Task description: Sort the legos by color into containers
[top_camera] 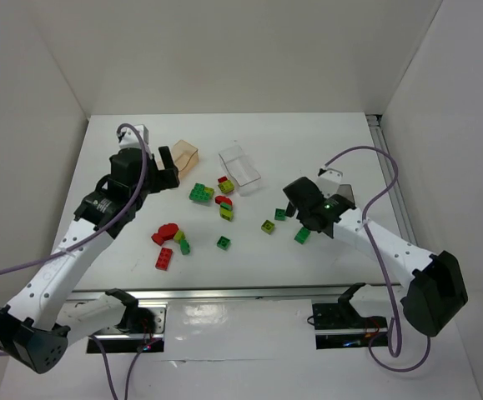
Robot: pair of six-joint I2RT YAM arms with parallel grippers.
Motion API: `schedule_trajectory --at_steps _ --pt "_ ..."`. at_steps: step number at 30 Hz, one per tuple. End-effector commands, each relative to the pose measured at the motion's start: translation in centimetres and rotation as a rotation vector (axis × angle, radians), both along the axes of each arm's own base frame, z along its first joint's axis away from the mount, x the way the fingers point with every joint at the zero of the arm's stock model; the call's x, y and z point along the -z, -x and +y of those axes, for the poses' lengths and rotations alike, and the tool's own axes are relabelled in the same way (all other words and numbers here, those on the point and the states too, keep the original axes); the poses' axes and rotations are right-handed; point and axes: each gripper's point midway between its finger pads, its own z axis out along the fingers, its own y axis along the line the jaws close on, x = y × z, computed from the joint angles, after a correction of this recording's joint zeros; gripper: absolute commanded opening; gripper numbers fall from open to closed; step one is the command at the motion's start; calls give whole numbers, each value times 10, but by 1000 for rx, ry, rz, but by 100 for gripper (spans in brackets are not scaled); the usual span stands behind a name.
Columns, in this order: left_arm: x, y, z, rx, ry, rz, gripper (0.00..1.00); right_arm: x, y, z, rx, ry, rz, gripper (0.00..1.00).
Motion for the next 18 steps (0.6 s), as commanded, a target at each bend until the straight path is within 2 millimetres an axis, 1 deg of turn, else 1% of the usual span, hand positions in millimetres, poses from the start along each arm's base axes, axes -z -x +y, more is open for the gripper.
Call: schedule_trajectory --at_steps 1,3,4,6,7,10,11,12,13,15,16,17,18 --pt "-15 5 -2 5 40 -34 100 -16 0 -2 -3 -11 -71 100" --pt "-16 8 -1 5 40 -34 100 -21 -1 -2 -16 -14 -88 100" --pt "-11 9 -1 5 36 -24 100 -21 2 -3 -16 -15 -91 100" --pt "-9 9 7 -48 32 -20 100 -19 7 -4 -25 -32 -88 100" --pt "-9 9 8 -48 33 -20 100 -21 7 -3 -19 -44 -98 100" --pt "-5 7 5 -39 31 -5 100 -7 15 0 -45 -75 -70 100" --pt "-2 6 2 -26 34 7 100 -6 17 5 -62 -108 -72 100" --pt "2 5 -1 -16 33 20 100 6 22 2 -49 -102 -48 100" --pt "-1 5 -5 0 45 16 100 8 24 4 -35 -135 -54 100" --pt "5 2 -8 9 41 38 100 21 30 5 -36 -155 -37 100" --pt "8 4 -7 9 36 49 100 24 31 8 -46 -174 -38 100" --pt "4 3 -7 9 40 40 100 25 26 17 -62 -215 -60 100" --pt "4 3 -7 14 29 40 100 33 30 20 -77 -232 -41 100"
